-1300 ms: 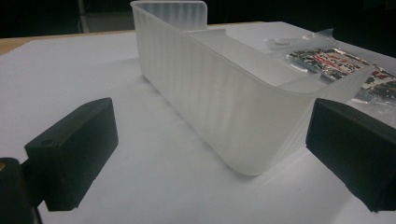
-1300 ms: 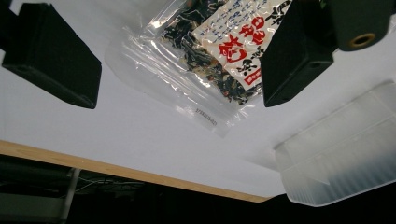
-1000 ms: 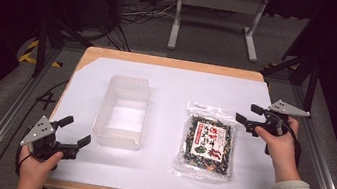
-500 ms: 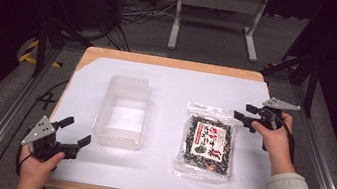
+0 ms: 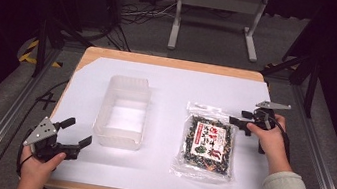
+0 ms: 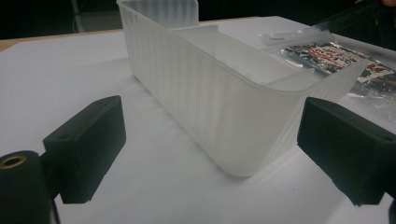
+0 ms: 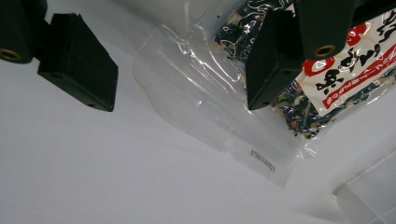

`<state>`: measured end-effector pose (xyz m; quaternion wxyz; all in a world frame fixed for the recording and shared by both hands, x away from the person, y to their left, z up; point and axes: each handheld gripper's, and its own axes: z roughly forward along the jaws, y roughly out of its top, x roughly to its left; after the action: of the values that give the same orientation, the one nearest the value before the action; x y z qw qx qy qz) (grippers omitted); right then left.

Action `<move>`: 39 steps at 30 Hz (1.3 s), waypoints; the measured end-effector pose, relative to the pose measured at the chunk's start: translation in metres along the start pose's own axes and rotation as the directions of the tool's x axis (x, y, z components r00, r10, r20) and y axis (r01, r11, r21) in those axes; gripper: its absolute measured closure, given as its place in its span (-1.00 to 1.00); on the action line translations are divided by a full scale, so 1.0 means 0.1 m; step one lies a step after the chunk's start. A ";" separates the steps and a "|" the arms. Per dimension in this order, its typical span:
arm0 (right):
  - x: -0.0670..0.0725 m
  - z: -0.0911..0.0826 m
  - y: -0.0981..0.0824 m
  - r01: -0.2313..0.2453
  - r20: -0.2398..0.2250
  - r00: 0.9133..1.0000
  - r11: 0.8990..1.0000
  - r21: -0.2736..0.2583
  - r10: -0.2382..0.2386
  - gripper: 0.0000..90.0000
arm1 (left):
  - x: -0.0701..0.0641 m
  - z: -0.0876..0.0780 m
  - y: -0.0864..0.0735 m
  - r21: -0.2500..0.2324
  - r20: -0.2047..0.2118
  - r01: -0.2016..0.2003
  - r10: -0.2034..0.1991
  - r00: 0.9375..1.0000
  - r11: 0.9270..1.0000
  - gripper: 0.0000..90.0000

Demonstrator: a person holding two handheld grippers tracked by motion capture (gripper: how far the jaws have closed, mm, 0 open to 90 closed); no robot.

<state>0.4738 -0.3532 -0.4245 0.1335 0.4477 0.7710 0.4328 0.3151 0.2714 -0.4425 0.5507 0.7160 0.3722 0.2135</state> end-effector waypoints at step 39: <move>0.02 0.12 -0.03 0.039 -0.043 0.998 0.994 0.099 -0.035 0.45 | -0.05 0.03 -0.01 0.034 -0.006 -0.022 0.022 1.000 0.999 -0.76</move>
<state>0.4781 -0.3455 -0.4332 0.1031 0.4305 0.8023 0.4003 0.3141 0.2656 -0.4438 0.5350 0.7285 0.3695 0.2155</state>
